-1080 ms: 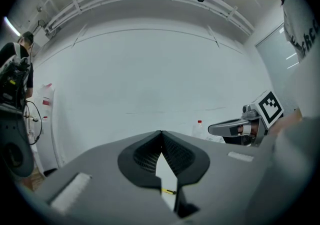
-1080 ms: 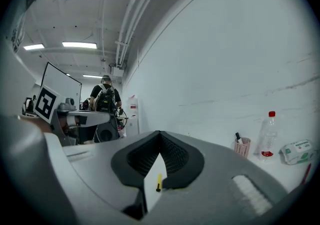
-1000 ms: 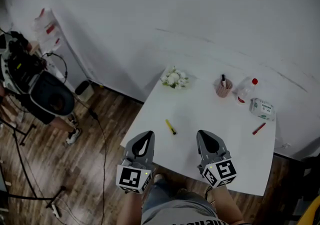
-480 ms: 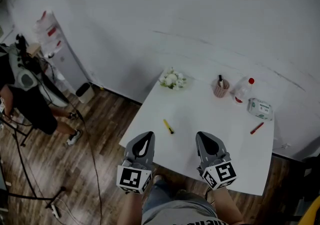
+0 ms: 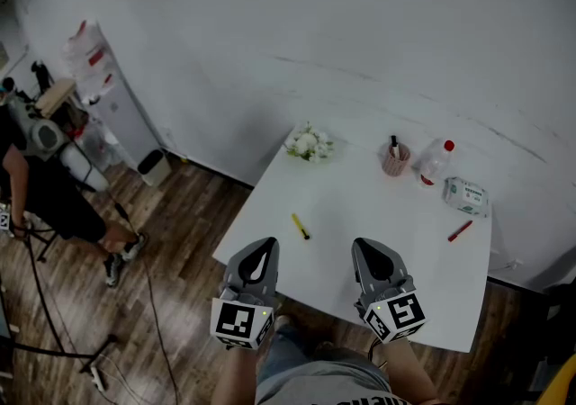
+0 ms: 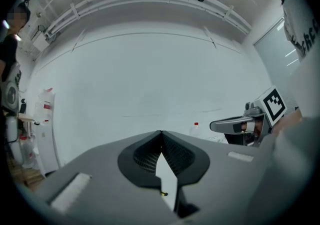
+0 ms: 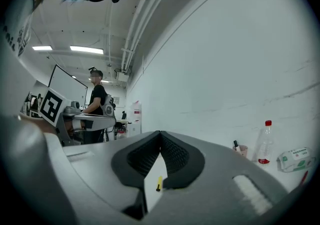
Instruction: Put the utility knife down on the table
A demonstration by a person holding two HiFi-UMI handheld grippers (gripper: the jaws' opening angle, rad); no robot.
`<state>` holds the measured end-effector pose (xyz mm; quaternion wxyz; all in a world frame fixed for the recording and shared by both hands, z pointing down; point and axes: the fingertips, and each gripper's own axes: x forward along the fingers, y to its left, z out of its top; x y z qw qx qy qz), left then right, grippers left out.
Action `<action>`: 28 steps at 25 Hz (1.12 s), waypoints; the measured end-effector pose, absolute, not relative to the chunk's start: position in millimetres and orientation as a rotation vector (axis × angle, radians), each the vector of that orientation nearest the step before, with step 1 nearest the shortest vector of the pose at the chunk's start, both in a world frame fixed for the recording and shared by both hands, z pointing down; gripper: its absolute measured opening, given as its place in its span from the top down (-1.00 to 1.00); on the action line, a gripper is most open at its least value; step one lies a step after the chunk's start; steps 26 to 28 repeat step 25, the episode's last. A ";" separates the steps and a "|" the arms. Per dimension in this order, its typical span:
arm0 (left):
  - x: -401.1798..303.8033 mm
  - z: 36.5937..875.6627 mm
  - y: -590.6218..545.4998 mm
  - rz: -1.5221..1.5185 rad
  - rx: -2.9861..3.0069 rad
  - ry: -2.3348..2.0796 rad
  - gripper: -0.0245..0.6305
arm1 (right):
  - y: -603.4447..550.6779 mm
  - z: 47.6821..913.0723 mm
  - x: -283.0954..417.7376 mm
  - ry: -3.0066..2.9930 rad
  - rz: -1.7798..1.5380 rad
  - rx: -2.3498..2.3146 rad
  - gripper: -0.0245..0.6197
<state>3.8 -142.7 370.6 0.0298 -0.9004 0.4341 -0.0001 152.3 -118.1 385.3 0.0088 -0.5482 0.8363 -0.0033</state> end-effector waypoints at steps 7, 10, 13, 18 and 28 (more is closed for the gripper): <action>4.9 372.3 -135.6 0.008 -2.770 1.340 0.90 | -112.6 384.2 154.7 2.610 -0.002 -1.711 0.93; 4.8 370.0 -134.7 0.005 -2.767 1.349 0.90 | -111.7 384.2 155.2 2.610 -0.005 -1.709 0.93; 4.9 369.1 -133.2 0.009 -2.765 1.352 0.90 | -110.5 383.2 155.0 2.610 -0.003 -1.708 0.93; 6.8 368.9 -132.0 0.011 -2.763 1.353 0.90 | -110.4 382.9 157.1 2.607 0.000 -1.703 0.93; 11.0 370.5 -131.4 0.004 -2.762 1.352 0.90 | -110.4 383.0 160.1 2.610 0.008 -1.700 0.93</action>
